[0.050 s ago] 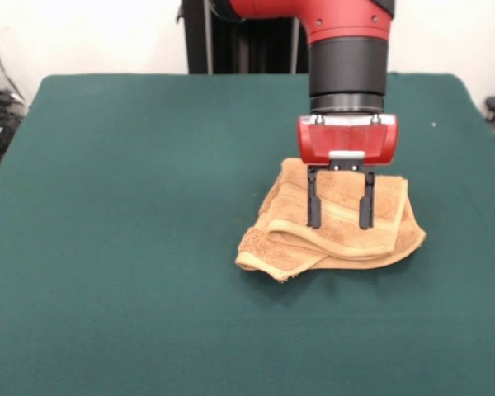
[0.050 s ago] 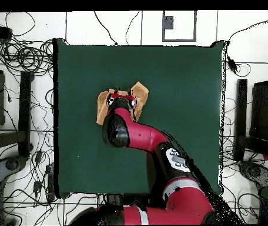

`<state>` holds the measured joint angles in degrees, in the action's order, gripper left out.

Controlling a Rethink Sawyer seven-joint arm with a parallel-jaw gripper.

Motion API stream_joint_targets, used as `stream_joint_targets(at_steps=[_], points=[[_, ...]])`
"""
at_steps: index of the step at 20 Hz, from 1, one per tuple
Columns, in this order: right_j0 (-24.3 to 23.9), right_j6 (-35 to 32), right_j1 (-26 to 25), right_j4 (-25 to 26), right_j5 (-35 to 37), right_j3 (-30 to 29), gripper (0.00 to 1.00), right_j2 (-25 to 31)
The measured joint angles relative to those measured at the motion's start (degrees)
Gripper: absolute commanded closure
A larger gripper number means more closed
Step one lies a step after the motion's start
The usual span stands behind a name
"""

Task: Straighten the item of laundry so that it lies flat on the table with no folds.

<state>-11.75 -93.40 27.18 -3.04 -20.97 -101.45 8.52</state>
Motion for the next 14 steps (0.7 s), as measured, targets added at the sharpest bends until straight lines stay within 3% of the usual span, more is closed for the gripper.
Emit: stream_joint_targets(at_steps=[14], points=[[1.3,0.0,0.0,0.0,0.0,0.8,0.0,-0.9]])
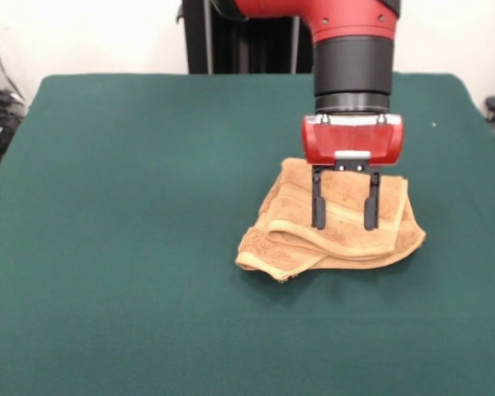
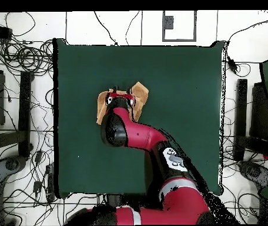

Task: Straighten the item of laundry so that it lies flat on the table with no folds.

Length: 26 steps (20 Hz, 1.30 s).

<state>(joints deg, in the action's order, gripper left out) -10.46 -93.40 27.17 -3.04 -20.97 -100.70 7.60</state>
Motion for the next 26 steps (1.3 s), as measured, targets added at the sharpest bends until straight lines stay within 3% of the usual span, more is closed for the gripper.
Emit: stream_joint_targets(at_steps=[15,26], points=[[5.2,0.0,0.6,0.0,0.0,1.3,0.0,-4.1],[5.7,0.0,1.4,0.0,0.0,1.8,0.0,-4.4]])
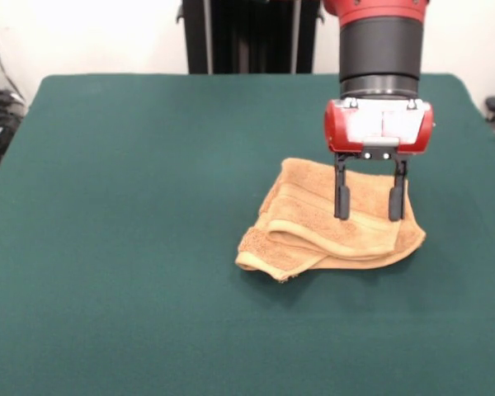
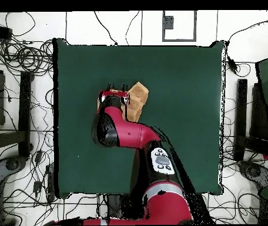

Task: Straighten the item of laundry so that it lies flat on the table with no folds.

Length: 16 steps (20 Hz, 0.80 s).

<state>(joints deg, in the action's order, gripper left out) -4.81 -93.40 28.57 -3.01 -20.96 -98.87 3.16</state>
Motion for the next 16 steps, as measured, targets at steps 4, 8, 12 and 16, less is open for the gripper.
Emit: stream_joint_targets(at_steps=[4,8,12,16], points=[[0.0,0.0,0.0,0.0,0.0,0.2,0.0,0.0],[-0.2,0.0,0.0,0.0,0.0,0.2,0.0,0.0],[-1.2,0.0,0.1,0.6,1.0,0.3,0.0,0.4],[-2.9,0.0,0.1,2.2,3.4,0.6,0.0,1.4]])
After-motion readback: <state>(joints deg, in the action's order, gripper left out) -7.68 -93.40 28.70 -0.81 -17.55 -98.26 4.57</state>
